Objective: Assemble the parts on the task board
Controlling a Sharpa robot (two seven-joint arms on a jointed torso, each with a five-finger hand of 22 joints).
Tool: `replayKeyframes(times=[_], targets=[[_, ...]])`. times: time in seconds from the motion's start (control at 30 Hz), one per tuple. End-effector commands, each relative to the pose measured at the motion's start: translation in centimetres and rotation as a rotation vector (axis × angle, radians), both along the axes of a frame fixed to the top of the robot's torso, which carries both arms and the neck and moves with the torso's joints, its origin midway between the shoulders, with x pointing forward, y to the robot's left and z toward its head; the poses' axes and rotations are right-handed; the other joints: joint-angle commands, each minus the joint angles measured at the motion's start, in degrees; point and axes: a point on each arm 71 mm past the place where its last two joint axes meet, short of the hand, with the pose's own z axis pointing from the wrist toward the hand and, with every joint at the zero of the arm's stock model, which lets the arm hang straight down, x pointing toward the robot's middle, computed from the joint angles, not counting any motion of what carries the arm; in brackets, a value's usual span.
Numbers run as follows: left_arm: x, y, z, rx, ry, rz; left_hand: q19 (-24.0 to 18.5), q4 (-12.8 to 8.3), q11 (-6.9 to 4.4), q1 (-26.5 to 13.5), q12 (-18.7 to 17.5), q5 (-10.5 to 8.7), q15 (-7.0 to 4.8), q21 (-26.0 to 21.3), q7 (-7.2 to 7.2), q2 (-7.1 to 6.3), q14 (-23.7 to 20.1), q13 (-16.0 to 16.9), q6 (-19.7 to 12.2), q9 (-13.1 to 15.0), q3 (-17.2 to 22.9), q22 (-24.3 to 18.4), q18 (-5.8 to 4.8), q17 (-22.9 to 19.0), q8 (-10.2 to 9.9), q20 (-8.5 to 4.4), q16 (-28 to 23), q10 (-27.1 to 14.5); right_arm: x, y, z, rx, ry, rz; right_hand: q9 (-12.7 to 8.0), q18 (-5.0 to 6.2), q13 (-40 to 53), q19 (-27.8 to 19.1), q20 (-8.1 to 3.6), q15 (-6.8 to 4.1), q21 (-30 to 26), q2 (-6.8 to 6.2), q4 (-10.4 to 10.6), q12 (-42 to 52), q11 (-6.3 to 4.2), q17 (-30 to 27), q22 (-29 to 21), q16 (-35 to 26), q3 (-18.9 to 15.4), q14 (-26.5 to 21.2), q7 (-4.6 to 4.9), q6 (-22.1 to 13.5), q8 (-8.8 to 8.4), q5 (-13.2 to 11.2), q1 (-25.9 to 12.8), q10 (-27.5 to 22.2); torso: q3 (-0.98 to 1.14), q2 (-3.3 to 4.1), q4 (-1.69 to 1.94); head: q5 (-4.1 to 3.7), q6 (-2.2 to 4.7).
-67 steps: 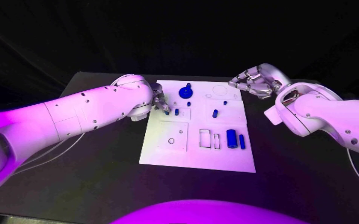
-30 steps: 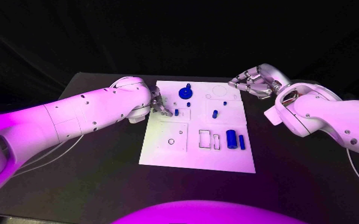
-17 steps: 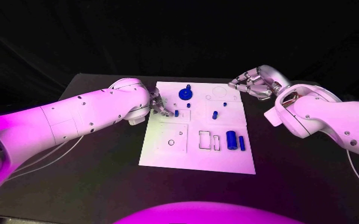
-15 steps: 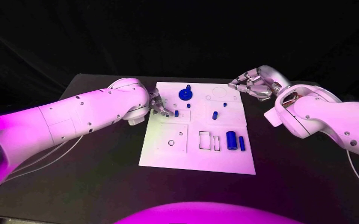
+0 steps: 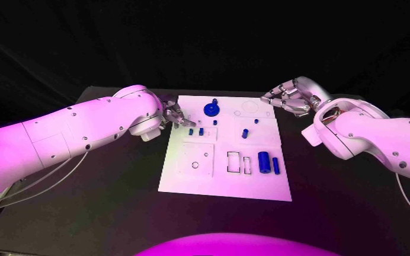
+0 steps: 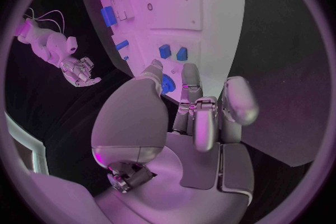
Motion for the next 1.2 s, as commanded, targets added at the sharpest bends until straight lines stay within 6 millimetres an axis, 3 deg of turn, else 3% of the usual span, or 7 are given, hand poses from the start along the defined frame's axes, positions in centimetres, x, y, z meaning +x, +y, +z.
replayKeyframes(times=[0.03,0.07,0.13,0.27,0.67,0.8,1.2], targets=[[0.3,-1.2,1.2,-0.151,-0.128,-0.048,-6.18,-0.82,1.29,2.97,-2.30,-0.02,1.08,-10.12,1.26,0.85,4.01,-1.34,-2.40,-1.24,0.94,-12.00,2.14,10.25,-1.27,0.90,-1.92,-3.70,0.0,0.1,0.0,-0.002,-0.005,0.011,0.06,0.95,-0.10,0.75,-0.48,-0.46,-0.29,0.10,0.01,-0.28,-0.28,2.20,9.47,-0.27,-0.39,2.93,0.09,-0.49,0.34,0.19,-0.25,-0.30,-0.03,0.07,0.07,-0.20,0.20],[0.4,-1.6,1.5,-0.169,-0.162,-0.069,-8.73,-1.32,2.20,5.26,-4.33,0.13,1.58,-14.55,1.90,1.37,-5.87,-2.55,-3.53,-2.21,1.92,-16.17,2.72,-7.53,-2.07,1.46,-17.12,-6.50,0.0,0.1,0.0,-0.001,-0.005,0.011,0.06,0.96,-0.16,0.73,-0.48,-0.46,-0.32,0.10,0.01,-0.33,-0.28,2.17,9.45,-0.29,-0.39,2.92,0.09,-0.49,0.34,0.19,-0.25,-0.35,-0.04,0.09,0.08,-0.28,0.25],[0.4,-2.5,2.1,-0.192,-0.237,-0.121,-9.58,-2.28,2.86,8.95,-6.80,0.09,2.49,-18.41,2.94,1.61,-14.54,-4.78,-3.74,-3.97,3.62,-18.76,2.88,-23.02,-2.81,2.32,-33.05,-8.19,0.0,0.1,0.0,0.000,-0.007,0.012,0.07,1.00,-0.45,0.62,-0.48,-0.46,-0.49,0.16,-0.02,-0.60,-0.28,2.02,9.34,-0.39,-0.39,2.88,0.09,-0.52,0.34,0.23,-0.19,-0.60,-0.09,0.08,0.07,-0.38,0.29],[0.3,-4.2,2.6,-0.203,-0.364,-0.233,-7.89,-4.39,2.77,15.20,-12.44,0.08,2.68,-23.90,2.80,-0.20,-14.41,-11.04,-1.63,-9.33,8.58,-22.97,3.13,-32.41,-5.27,2.55,-43.64,-7.48,0.0,0.2,0.0,0.003,-0.013,0.014,0.17,1.16,-2.12,0.26,-0.48,-0.46,-1.10,0.56,-0.33,-2.20,-0.28,1.49,8.95,-0.77,-0.30,2.74,0.09,-0.57,0.38,0.62,0.49,-2.11,-0.08,0.09,0.08,-0.71,0.43],[1.0,-7.6,0.7,-0.054,-0.501,-0.437,-3.22,-5.31,3.48,14.84,-19.12,-0.11,2.67,-27.56,2.56,-2.18,-10.13,-19.18,1.50,-16.70,11.33,-26.34,2.92,-35.89,-8.54,2.48,-46.93,-7.78,0.0,0.5,0.0,0.007,-0.016,0.023,0.26,1.28,-3.61,-0.02,-0.50,-0.49,-1.58,0.74,-0.56,-3.64,-0.31,0.98,8.65,-1.14,-0.27,2.61,0.07,-0.56,0.43,0.94,1.08,-3.36,-0.08,0.24,-0.17,-0.84,0.80],[1.4,-8.1,0.0,0.015,-0.490,-0.467,0.05,-5.90,3.28,14.50,-20.41,-0.09,2.31,-25.68,2.22,-2.46,-4.66,-20.96,2.71,-18.11,11.83,-25.55,2.89,-27.78,-8.83,2.03,-37.35,-7.60,0.0,0.6,0.0,0.006,-0.015,0.025,0.26,1.28,-3.61,-0.02,-0.50,-0.49,-1.58,0.74,-0.56,-3.64,-0.31,0.98,8.65,-1.14,-0.27,2.61,0.07,-0.56,0.43,0.94,1.08,-3.36,-0.09,0.26,-0.20,-0.85,0.81],[2.3,-9.5,-1.4,0.138,-0.409,-0.505,6.25,-7.01,3.43,13.14,-23.94,-0.12,2.28,-7.64,2.08,-2.99,0.46,-24.90,4.27,-21.39,12.83,-6.07,0.03,-12.92,-10.42,1.83,-20.23,-7.70,0.0,0.9,-0.1,0.006,-0.015,0.030,0.27,1.28,-3.51,-0.02,-0.50,-0.49,-1.59,0.75,-0.56,-3.55,-0.31,1.03,8.65,-1.12,-0.28,2.62,0.07,-0.57,0.43,0.96,1.11,-3.27,-0.06,0.29,-0.32,-0.73,0.89]])
